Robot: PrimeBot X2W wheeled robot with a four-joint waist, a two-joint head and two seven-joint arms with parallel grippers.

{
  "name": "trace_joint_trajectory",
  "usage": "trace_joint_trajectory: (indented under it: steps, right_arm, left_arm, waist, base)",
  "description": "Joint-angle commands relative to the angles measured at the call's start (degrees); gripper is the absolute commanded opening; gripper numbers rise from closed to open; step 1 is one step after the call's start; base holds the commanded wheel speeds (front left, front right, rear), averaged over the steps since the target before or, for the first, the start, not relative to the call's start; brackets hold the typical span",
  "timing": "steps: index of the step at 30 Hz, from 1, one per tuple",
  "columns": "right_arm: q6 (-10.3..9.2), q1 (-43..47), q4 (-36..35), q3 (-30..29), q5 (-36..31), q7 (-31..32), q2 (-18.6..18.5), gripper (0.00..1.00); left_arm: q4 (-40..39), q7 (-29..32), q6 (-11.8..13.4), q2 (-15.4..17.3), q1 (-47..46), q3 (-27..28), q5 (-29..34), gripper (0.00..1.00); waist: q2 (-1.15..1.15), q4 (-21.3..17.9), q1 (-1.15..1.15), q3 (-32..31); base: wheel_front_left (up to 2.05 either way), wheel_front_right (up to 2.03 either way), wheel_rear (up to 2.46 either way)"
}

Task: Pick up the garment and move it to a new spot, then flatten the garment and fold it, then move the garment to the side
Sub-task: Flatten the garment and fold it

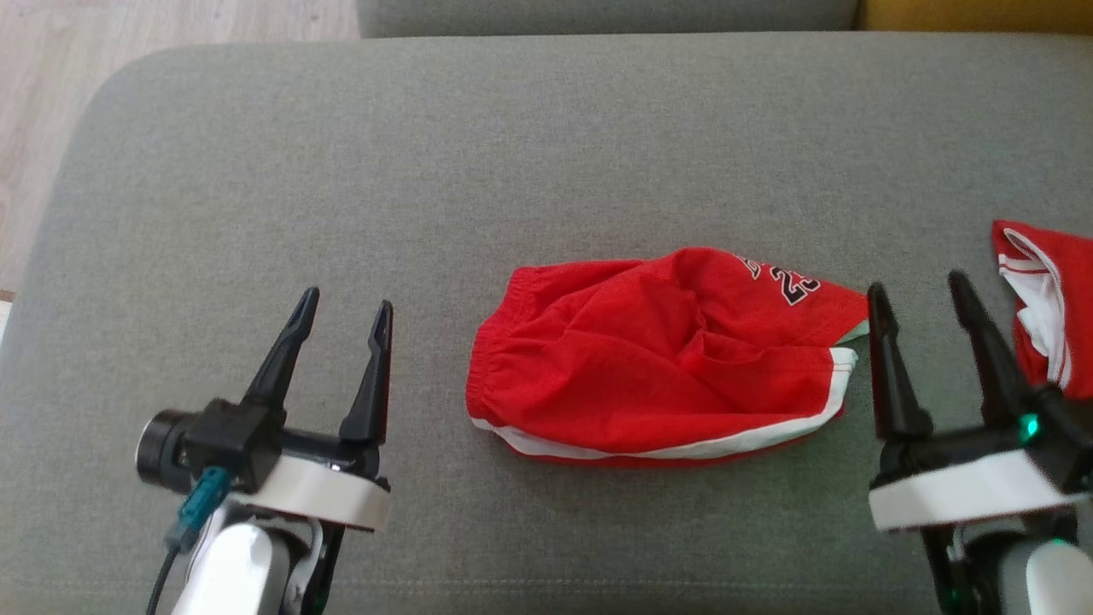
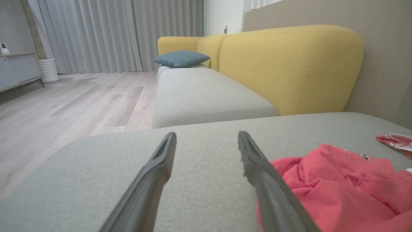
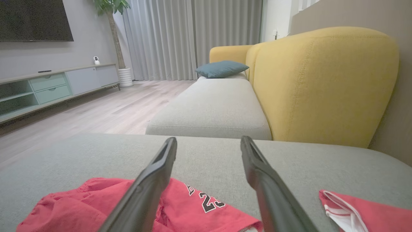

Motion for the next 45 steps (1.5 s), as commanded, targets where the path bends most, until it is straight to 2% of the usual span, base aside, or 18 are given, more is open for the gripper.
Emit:
trace_joint_trajectory:
  steps: [1,20,23,25,28,30,35,39,40,41,42,45]
  right_arm:
    - [-0.04,0.7,-2.5,1.6,-0.2,0.3,-0.7,1.0]
    - [-0.04,2.5,-3.0,1.5,1.0,0.8,-0.2,1.0]
    - [-0.04,2.5,-3.0,1.3,1.2,0.9,-0.2,1.0]
    - [-0.04,2.4,-2.9,1.4,1.4,1.1,-0.2,1.0]
    - [-0.04,2.0,-2.7,1.9,1.5,1.3,-0.2,1.0]
    - [-0.04,1.7,-2.5,2.2,1.6,1.5,-0.2,1.0]
    - [-0.04,0.9,-1.9,2.9,2.2,1.5,-0.2,1.0]
    - [-0.04,0.4,-1.5,3.2,2.5,1.2,-0.2,1.0]
    - [-0.04,0.3,-1.5,3.2,2.5,1.1,-0.2,1.0]
    - [-0.04,0.2,-1.5,3.3,2.6,1.0,-0.2,1.0]
    - [-0.04,0.1,-1.4,3.3,2.8,0.7,-0.2,1.0]
    - [-0.04,0.1,-1.3,3.3,3.1,0.5,-0.2,1.0]
  left_arm:
    - [-2.4,-0.3,0.6,1.2,-0.8,2.5,0.3,1.0]
    - [-3.5,0.1,1.5,2.0,0.8,1.8,-0.1,1.0]
    - [-4.1,1.4,0.2,2.1,-0.4,-0.3,0.6,1.0]
    - [-4.5,3.3,-1.7,1.8,-1.9,-2.8,0.7,1.0]
    - [-4.5,8.0,-5.0,1.1,-4.3,-7.7,0.7,1.0]
    - [-3.9,11.8,-6.2,0.8,-5.8,-11.0,0.5,1.0]
    - [-1.0,19.6,-7.6,1.1,-9.2,-16.8,-1.1,1.0]
    - [1.8,22.7,-7.7,1.8,-11.8,-18.2,-0.9,1.0]
    - [2.4,22.8,-7.6,1.9,-12.4,-18.1,-0.7,0.92]
    - [3.0,22.9,-7.3,2.0,-13.0,-18.0,-0.3,0.33]
    - [4.1,22.8,-7.0,2.2,-14.0,-17.7,0.0,0.0]
    - [5.5,22.2,-6.6,2.4,-15.3,-17.1,0.1,0.0]
  waist:
    - [0.0,0.2,0.0,-0.5]
    - [0.0,0.4,0.0,-1.0]
    - [0.0,0.6,0.0,-0.5]
    - [0.0,0.8,0.0,0.0]
    - [0.0,0.6,0.0,0.9]
    - [0.0,0.2,0.0,1.5]
    - [0.0,-1.6,0.0,2.9]
    - [0.0,-3.2,0.0,4.0]
    - [0.0,-3.5,0.0,4.2]
    - [0.0,-3.8,0.0,4.5]
    - [0.0,-4.3,0.0,4.9]
    - [0.0,-4.7,0.0,5.2]
  base:
    - [0.0,0.0,0.0]
    - [0.0,0.0,0.0]
    - [0.0,0.0,0.0]
    - [0.0,0.0,0.0]
    - [0.0,0.0,0.0]
    - [0.0,0.0,0.0]
    - [0.0,0.0,0.0]
    - [0.0,0.0,0.0]
    - [0.0,0.0,0.0]
    - [0.0,0.0,0.0]
    - [0.0,0.0,0.0]
    - [0.0,0.0,0.0]
